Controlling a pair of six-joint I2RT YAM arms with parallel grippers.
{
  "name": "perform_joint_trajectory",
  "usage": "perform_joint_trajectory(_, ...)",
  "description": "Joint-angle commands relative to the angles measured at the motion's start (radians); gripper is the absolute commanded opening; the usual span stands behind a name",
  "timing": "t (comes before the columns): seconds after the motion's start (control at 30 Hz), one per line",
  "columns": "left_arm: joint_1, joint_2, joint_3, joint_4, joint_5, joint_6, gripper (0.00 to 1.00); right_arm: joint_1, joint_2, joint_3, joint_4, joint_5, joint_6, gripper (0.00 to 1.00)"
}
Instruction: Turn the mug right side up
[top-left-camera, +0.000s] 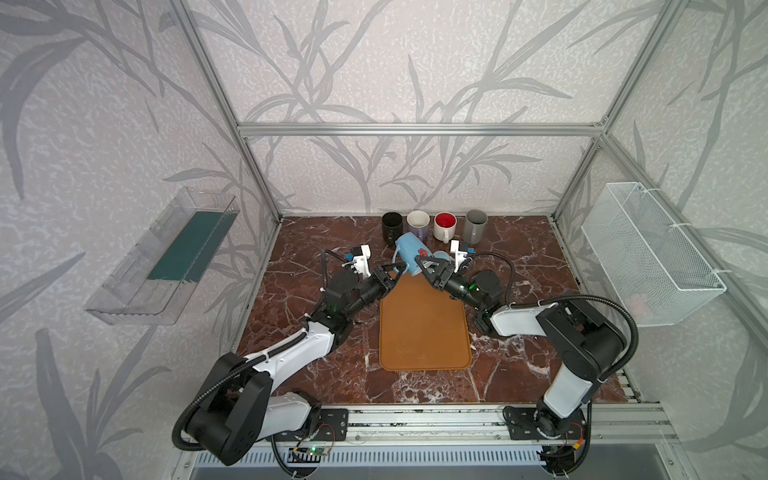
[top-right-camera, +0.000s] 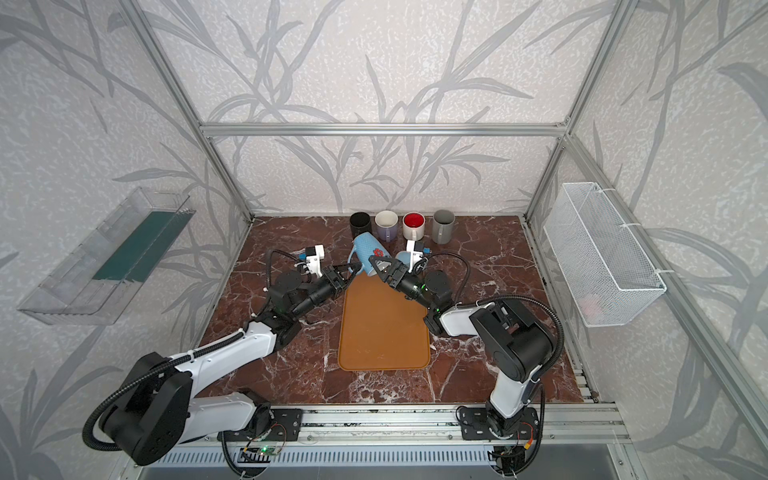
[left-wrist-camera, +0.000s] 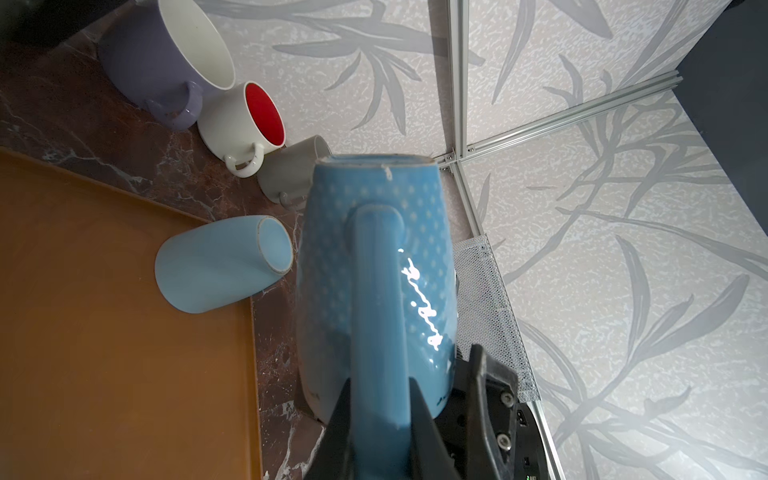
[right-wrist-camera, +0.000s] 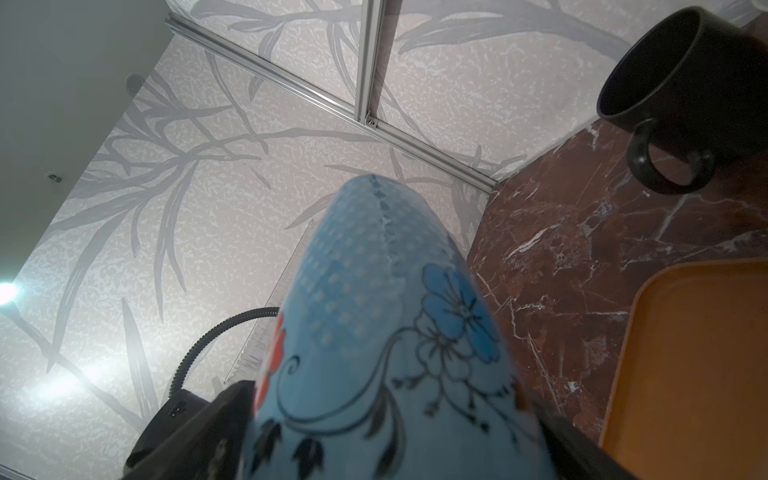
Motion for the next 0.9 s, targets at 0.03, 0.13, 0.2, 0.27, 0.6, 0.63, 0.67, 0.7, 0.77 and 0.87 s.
perform_joint_trajectory(0.03, -0.011, -0.021, 0.007, 0.096, 0.008, -0.011, 0.0, 0.007, -0.01, 0.021, 0.044, 0.006, -0.013, 0.85)
perform_joint_trajectory(0.13, -0.014, -0.023, 0.006, 0.096, 0.006, -0.01, 0.0, 0.008, -0.008, 0.019, 0.048, 0.012, -0.008, 0.81)
perform_joint_trajectory(0.2, -0.018, -0.026, 0.007, 0.093, 0.005, -0.008, 0.0, 0.008, -0.008, 0.018, 0.048, 0.011, -0.008, 0.79)
perform_joint_trajectory(0.27, -0.02, -0.026, 0.01, 0.084, 0.009, -0.005, 0.0, 0.007, -0.009, 0.019, 0.047, 0.011, -0.008, 0.76)
perform_joint_trajectory(0.6, -0.02, -0.048, 0.008, 0.03, 0.003, 0.01, 0.15, 0.006, -0.038, 0.01, 0.01, 0.008, -0.036, 0.71)
perform_joint_trajectory(0.63, -0.019, -0.052, 0.009, 0.019, 0.0, 0.012, 0.2, 0.005, -0.037, 0.01, 0.014, 0.01, -0.034, 0.7)
perform_joint_trajectory(0.67, -0.02, -0.055, 0.01, 0.009, -0.002, 0.015, 0.23, 0.005, -0.034, 0.009, 0.019, 0.014, -0.031, 0.7)
perform_joint_trajectory(0.7, -0.02, -0.06, 0.011, -0.004, -0.003, 0.02, 0.26, 0.005, -0.031, 0.01, 0.027, 0.014, -0.027, 0.69)
perform_joint_trajectory(0.77, -0.02, -0.068, 0.013, -0.022, -0.008, 0.027, 0.3, 0.005, -0.025, 0.011, 0.034, 0.015, -0.021, 0.68)
perform_joint_trajectory(0.87, -0.02, -0.075, 0.016, -0.038, -0.01, 0.032, 0.34, 0.003, -0.014, 0.01, 0.047, 0.014, -0.008, 0.67)
